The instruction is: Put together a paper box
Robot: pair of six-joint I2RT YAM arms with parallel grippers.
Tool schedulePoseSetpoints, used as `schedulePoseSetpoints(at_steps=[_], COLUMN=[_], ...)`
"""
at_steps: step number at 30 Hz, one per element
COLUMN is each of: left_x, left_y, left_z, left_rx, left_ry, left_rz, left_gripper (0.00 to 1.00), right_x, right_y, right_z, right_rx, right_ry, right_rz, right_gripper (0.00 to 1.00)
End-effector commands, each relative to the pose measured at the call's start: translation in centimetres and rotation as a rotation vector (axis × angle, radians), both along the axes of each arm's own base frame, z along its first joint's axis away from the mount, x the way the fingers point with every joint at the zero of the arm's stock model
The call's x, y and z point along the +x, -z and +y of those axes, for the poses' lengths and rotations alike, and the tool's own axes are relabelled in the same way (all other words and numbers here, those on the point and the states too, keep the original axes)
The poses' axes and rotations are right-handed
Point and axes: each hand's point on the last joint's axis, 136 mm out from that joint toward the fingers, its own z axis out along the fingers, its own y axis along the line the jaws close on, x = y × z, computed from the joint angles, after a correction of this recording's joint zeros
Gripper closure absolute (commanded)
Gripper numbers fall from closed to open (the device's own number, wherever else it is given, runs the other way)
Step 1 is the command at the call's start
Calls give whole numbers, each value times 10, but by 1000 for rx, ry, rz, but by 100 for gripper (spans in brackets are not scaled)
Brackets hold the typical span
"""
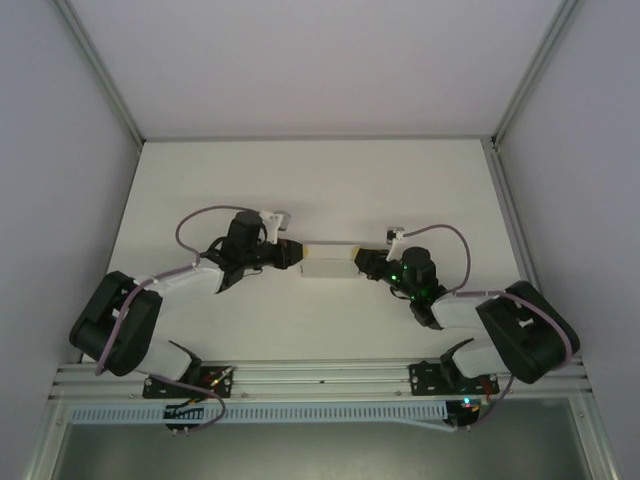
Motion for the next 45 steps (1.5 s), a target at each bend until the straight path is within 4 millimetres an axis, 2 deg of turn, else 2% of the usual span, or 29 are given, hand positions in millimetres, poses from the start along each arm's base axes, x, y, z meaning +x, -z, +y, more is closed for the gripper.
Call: schedulePoseSetpoints(at_steps=[1, 3, 6, 13, 18, 22, 25, 27, 28, 29, 32, 33, 35, 37, 38, 39, 41, 42, 43, 44, 45], left_x=[-54, -56, -58, -59, -60, -53, -38, -27, -22, -18, -5, -1, 4, 11, 14, 17, 25, 30, 36, 42, 47], left_y=[92, 92, 91, 92, 82, 78, 65, 54, 49, 44, 30, 27, 15, -1, -10, -19, -38, -47, -58, -68, -79], left_z=[40, 38, 33, 27, 28, 24, 16, 12, 11, 11, 14, 16, 12, 8, 7, 5, 4, 4, 6, 8, 11], left_rx=[220, 201, 162, 108, 83, 89, 98, 115, 129, 144, 193, 210, 223, 217, 211, 205, 208, 208, 214, 216, 217], left_ry=[34, 60, 89, 105, 111, 109, 111, 107, 103, 101, 60, 38, 51, 56, 58, 59, 49, 37, 12, -10, -30], left_rz=[229, 196, 164, 160, 105, 111, 96, 88, 83, 80, 75, 83, 76, 54, 36, 13, -34, -56, -82, -108, -136], left_gripper=[100, 100, 100, 100, 100, 100, 100, 98, 95, 85, 81, 76, 62, 60, 56, 45, 36, 27, 8, 0, 0], right_x=[-57, -56, -56, -53, -50, -43, -33, -26, -22, -19, -10, -9, -5, 1, 3, 6, 14, 18, 22, 25, 29], right_y=[100, 97, 104, 102, 97, 91, 90, 82, 76, 70, 51, 45, 33, 21, 13, 5, -11, -20, -30, -38, -47], right_z=[-21, -19, -18, -21, -20, -19, -22, -22, -22, -23, -28, -29, -29, -27, -23, -20, -15, -12, -10, -9, -8], right_rx=[-218, -208, -218, -210, -202, -193, -221, -224, -229, -228, -235, -243, -240, -249, -248, -250, -249, -250, -253, -262, -276], right_ry=[-109, -121, -127, -96, -88, -60, -10, 18, 33, 49, 103, 112, 127, 127, 112, 100, 89, 84, 77, 72, 71], right_rz=[242, 202, 231, 231, 222, 241, 303, 328, 330, 334, 330, 325, 324, 319, 310, 296, 273, 256, 235, 221, 206], right_gripper=[95, 97, 100, 100, 100, 90, 81, 78, 75, 73, 68, 65, 55, 45, 42, 40, 35, 34, 29, 24, 17])
